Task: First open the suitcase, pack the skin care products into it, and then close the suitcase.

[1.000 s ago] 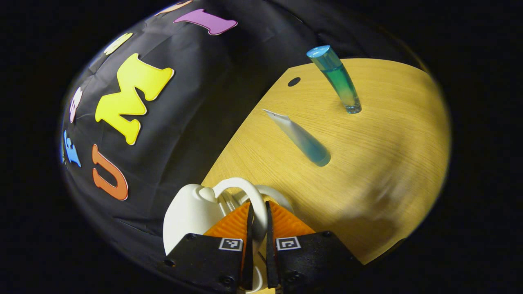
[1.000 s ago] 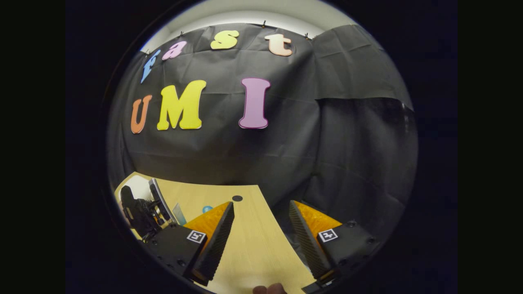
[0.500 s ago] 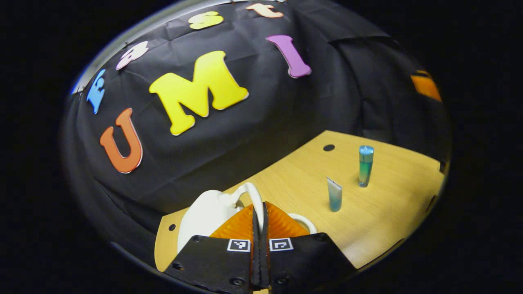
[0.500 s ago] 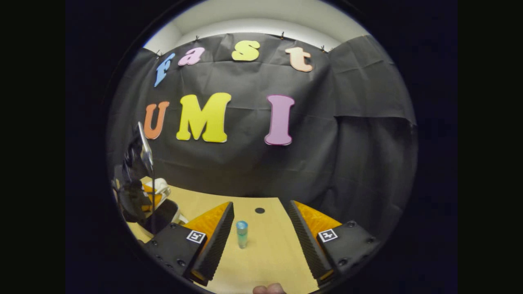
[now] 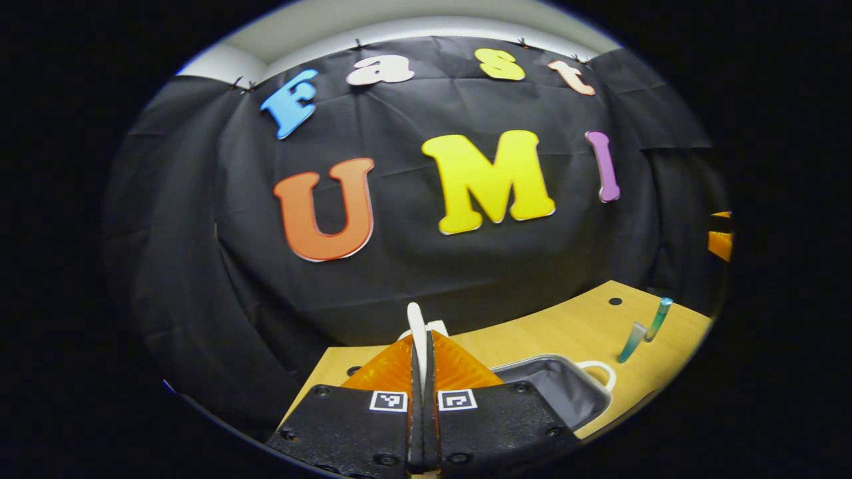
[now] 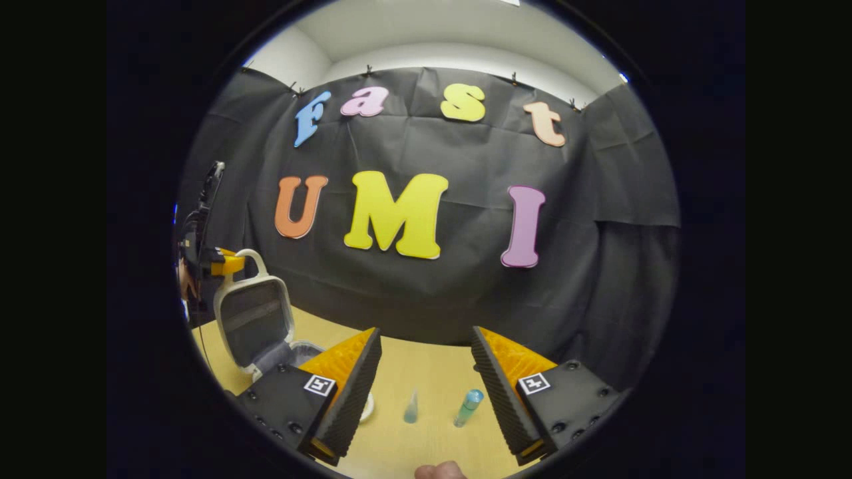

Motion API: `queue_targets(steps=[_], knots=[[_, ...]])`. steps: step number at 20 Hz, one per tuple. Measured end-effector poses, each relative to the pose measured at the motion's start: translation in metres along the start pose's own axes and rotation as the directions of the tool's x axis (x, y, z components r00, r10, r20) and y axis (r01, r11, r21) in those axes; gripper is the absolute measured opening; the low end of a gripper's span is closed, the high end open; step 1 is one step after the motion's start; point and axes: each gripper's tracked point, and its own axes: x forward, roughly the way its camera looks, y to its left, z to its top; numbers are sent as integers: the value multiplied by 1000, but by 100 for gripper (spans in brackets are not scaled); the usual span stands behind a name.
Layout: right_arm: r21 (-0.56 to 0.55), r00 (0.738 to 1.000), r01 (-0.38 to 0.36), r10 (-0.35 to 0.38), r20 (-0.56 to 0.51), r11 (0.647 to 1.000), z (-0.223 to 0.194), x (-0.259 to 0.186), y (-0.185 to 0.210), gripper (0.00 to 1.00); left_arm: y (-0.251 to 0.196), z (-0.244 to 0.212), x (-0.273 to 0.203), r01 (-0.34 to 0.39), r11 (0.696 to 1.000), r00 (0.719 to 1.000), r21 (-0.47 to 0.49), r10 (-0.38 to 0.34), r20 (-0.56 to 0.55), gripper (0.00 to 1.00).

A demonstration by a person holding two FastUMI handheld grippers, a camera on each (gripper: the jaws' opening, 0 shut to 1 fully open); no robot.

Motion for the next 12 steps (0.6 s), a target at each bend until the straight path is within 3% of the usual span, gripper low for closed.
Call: queue_targets(steps=[3,6,12], knots=[[-35,1000,-2,1,-7,999,5,-5,18,81,71,-54,5,-59,995,996,-82,53,-69,3],[-86,1000,-2,0,-23,996,5,-9,29,81,112,-119,21,-100,971,988,-215,72,-138,3],[-128,998,18,-26,-59,992,1,-9,38,81,129,-230,41,-139,920,959,-367,33,-280,4]])
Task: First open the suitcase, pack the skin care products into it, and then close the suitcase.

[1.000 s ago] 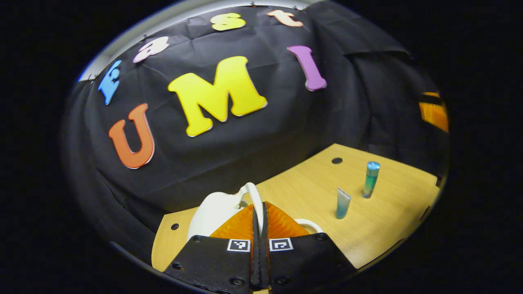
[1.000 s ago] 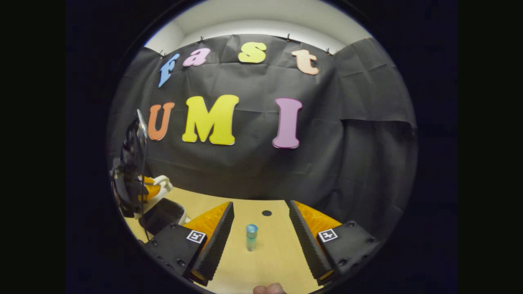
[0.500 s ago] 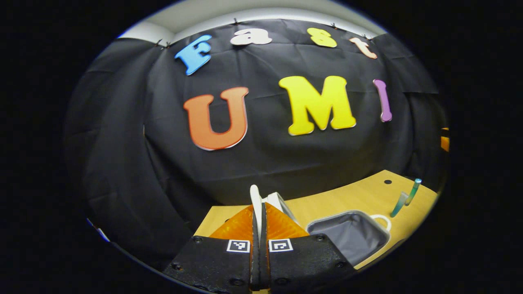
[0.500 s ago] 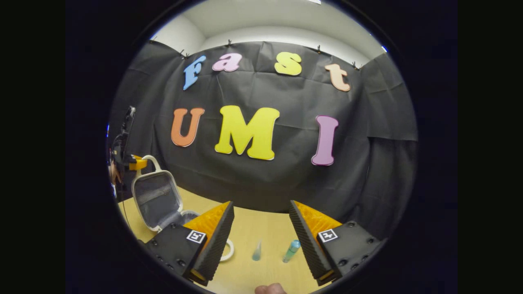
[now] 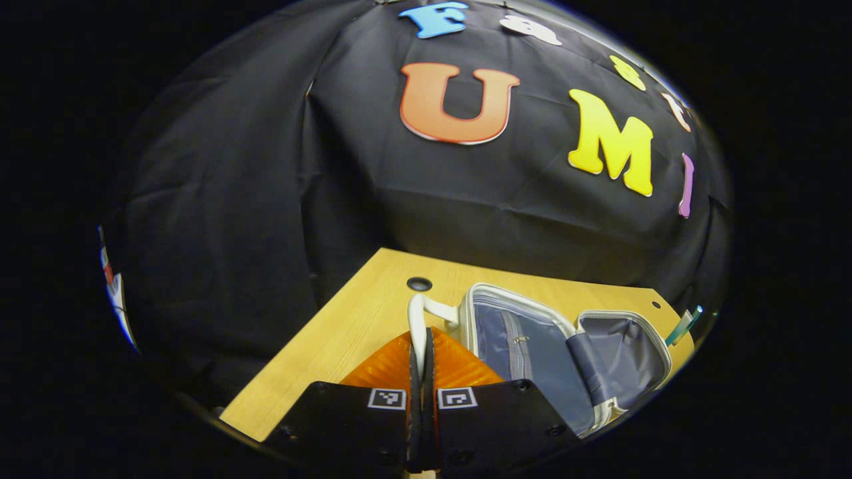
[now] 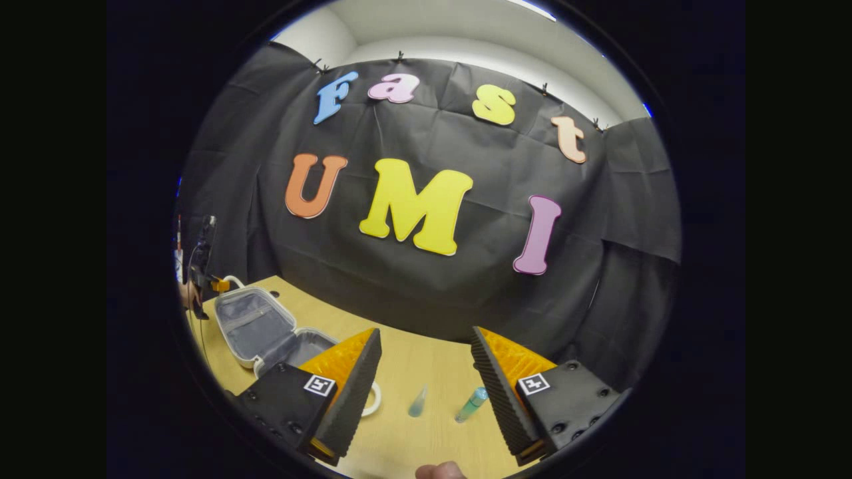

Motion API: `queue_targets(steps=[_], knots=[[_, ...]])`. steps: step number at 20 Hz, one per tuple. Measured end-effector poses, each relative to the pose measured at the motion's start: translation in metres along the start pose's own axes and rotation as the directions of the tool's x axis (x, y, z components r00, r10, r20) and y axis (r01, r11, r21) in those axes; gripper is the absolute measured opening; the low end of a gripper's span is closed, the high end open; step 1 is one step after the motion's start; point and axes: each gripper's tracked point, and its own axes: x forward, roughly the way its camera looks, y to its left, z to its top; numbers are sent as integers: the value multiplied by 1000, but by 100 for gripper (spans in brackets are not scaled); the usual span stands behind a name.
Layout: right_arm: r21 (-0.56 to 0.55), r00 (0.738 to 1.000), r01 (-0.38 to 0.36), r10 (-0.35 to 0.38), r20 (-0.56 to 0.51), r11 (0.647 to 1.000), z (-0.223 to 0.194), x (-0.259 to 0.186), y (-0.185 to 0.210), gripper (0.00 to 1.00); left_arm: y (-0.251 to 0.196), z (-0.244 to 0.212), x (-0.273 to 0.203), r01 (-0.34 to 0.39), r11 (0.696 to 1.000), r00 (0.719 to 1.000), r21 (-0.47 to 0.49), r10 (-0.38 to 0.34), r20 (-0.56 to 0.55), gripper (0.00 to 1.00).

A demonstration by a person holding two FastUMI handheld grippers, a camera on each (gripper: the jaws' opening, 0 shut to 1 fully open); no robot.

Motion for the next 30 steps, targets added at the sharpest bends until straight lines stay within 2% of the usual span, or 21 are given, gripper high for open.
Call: queue_targets(steps=[3,6,8,9,10,11,12,13,14,16,21,25,28,30], knots=[[-14,1000,3,-4,-11,1000,-1,3,4,81,13,-39,16,-9,998,997,-58,4,-82,7],[-5,1000,1,-1,-24,1000,-7,5,7,84,18,-53,22,-24,995,994,-92,14,-104,13],[6,1000,-3,3,-31,1000,-11,8,8,82,24,-53,20,-67,994,993,-84,58,-105,26],[14,999,-3,4,-33,1000,-13,8,7,82,26,-51,17,-76,994,993,-80,68,-97,38],[23,999,-5,6,-36,1000,-15,9,7,82,26,-46,13,-80,994,994,-79,73,-87,31],[34,999,-6,7,-35,999,-14,9,6,82,23,-41,9,-90,993,993,-75,84,-77,59],[45,1000,-9,10,-30,999,-14,10,4,82,21,-33,2,-99,993,994,-61,95,-62,66],[56,1000,-12,14,-20,998,-11,10,1,82,16,-25,-7,-108,993,993,-42,106,-44,84],[63,1000,-13,14,-8,998,-10,9,-1,82,12,-13,-17,-119,993,993,-19,118,-23,89],[86,1000,-13,12,9,996,-12,10,-12,84,-12,12,-40,-115,993,993,3,115,22,92],[142,1000,2,-4,15,990,-35,14,-52,82,-140,64,-94,-57,996,986,71,45,162,92],[159,1000,12,-12,5,987,-63,14,-90,82,-242,64,-124,-20,996,980,91,1,201,93],[177,999,32,-29,-20,984,-85,14,-118,82,-328,50,-139,55,993,972,106,-77,221,92],[187,999,44,-38,-37,981,-98,13,-134,82,-378,28,-143,102,987,973,124,-125,195,92]])
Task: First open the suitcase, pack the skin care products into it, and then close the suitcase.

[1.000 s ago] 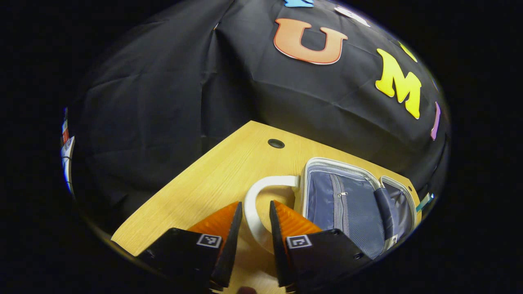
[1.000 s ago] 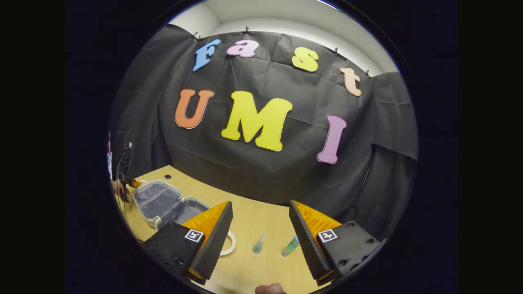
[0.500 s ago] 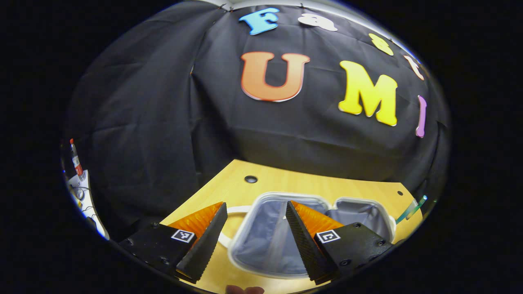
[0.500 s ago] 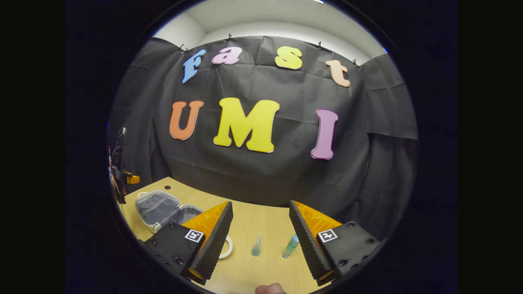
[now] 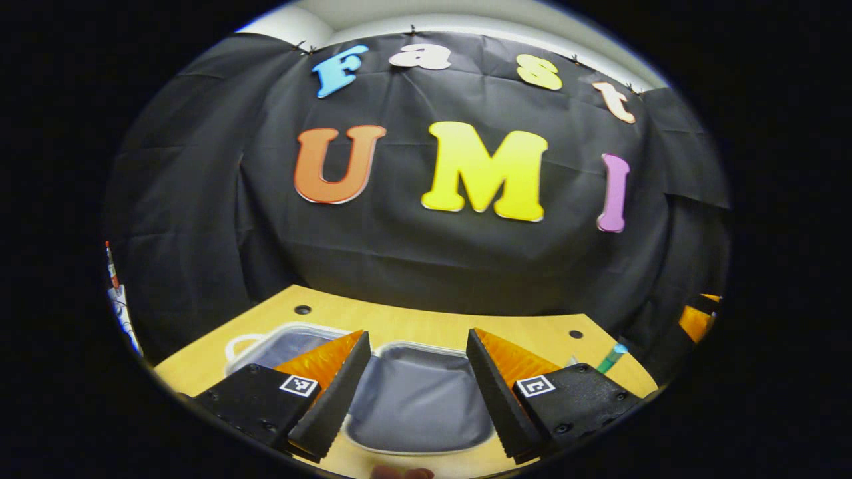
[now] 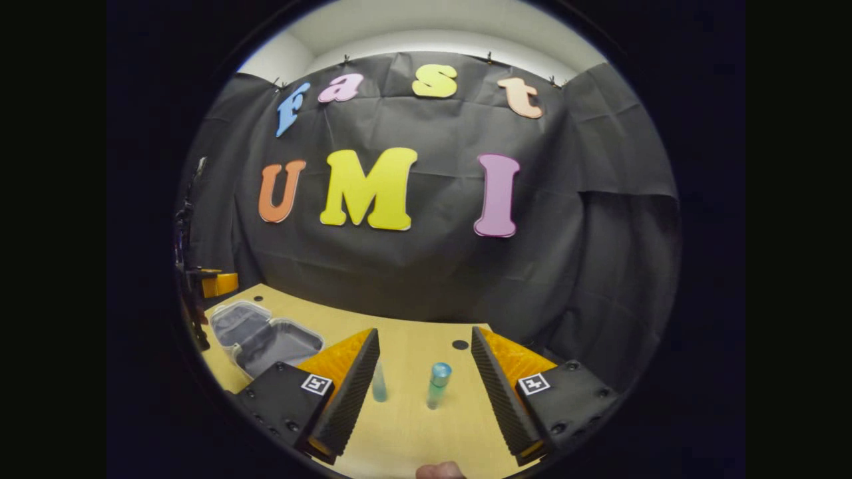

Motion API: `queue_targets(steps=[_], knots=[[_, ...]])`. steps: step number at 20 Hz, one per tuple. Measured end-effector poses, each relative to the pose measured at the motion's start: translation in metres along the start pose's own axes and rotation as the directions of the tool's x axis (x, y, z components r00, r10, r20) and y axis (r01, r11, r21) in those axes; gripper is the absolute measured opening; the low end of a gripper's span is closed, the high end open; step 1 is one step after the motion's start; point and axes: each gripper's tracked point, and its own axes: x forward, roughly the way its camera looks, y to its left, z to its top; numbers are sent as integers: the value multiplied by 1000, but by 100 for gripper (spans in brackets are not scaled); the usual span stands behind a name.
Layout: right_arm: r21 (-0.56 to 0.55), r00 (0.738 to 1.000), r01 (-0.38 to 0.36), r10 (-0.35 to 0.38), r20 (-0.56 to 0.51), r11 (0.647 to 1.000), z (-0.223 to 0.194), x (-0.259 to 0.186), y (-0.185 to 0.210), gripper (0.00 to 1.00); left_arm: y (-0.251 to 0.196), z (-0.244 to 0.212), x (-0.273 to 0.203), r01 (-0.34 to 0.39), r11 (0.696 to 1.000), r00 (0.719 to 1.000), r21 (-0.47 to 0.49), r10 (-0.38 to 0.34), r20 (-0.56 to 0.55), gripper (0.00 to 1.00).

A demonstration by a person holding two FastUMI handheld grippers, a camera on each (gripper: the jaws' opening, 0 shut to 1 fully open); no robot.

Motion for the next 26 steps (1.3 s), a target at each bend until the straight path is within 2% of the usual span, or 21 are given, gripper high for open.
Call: queue_targets(steps=[6,11,15,18,22,26], knots=[[-24,998,12,-14,-67,1000,-35,2,-46,82,-118,-54,3,106,994,992,-17,-107,-68,93],[-22,989,40,-43,-142,999,-68,2,-81,83,-179,-113,23,183,983,972,24,-178,-152,93],[2,985,60,-59,-160,998,-72,6,-92,82,-205,-146,52,215,973,961,81,-196,-194,93],[16,979,76,-72,-190,997,-79,10,-102,84,-222,-177,75,227,970,948,85,-200,-246,93],[21,972,91,-84,-220,996,-88,13,-110,82,-230,-206,104,219,970,939,105,-180,-294,93],[25,961,103,-93,-261,994,-104,14,-117,82,-235,-221,127,242,962,926,130,-188,-328,93]])
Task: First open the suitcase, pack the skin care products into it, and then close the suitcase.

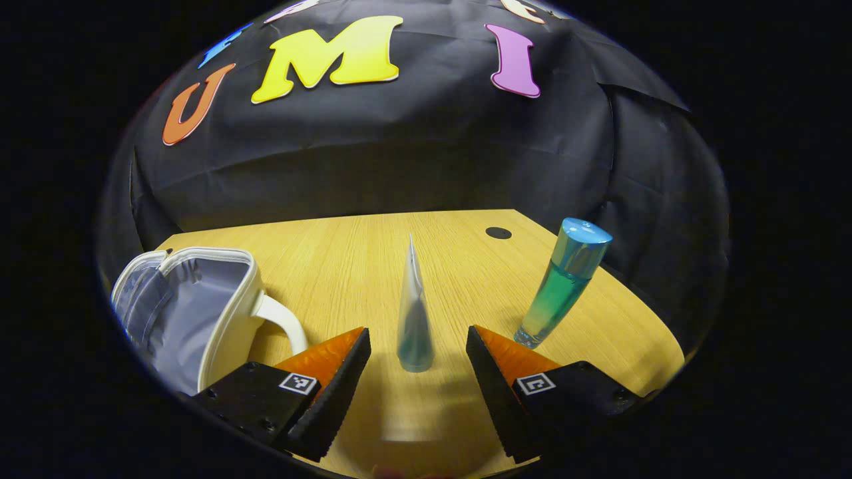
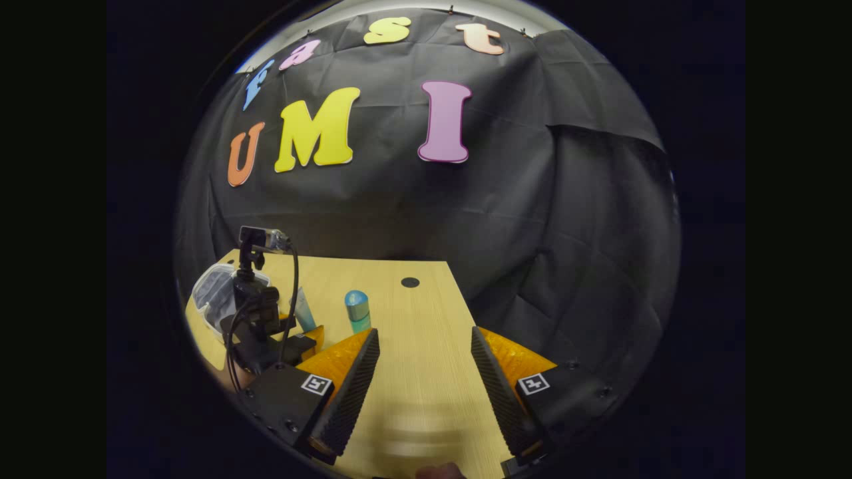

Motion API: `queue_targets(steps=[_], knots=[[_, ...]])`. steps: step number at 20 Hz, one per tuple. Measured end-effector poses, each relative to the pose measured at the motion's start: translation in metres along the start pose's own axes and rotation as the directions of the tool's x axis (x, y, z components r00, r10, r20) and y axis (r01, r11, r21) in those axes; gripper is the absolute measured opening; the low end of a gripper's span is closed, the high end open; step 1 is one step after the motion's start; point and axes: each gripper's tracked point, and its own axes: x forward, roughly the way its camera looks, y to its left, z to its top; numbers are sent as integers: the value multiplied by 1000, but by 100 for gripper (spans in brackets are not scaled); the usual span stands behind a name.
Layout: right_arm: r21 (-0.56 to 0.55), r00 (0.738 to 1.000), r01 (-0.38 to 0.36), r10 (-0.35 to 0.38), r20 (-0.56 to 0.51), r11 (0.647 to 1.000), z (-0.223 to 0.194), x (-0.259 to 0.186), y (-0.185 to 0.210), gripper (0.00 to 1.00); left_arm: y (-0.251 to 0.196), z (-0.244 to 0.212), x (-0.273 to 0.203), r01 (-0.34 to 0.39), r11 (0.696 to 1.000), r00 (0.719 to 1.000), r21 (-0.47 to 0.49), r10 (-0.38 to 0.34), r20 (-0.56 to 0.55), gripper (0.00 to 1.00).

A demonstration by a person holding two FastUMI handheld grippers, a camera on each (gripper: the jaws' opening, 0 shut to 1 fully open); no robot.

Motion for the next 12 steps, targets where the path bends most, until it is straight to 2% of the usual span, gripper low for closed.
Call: queue_targets(steps=[2,5,6,8,10,12], knots=[[3,1000,-2,2,-16,1000,-4,3,1,83,2,-4,9,3,1000,1000,4,-3,-16,91],[5,1000,0,0,-15,1000,-4,2,0,82,6,-7,18,3,1000,999,0,-3,-39,82],[8,1000,2,-2,-17,1000,-4,3,0,82,5,-8,21,15,1000,999,-2,-15,-43,74],[14,1000,9,-8,-25,1000,-5,5,0,82,4,-6,21,25,1000,999,-1,-25,-35,67],[17,1000,13,-13,-27,1000,-5,6,1,82,3,-6,21,40,999,999,7,-39,-37,43],[9,1000,9,-9,-26,1000,-6,7,2,82,-1,-5,22,71,997,997,10,-70,-43,40]])
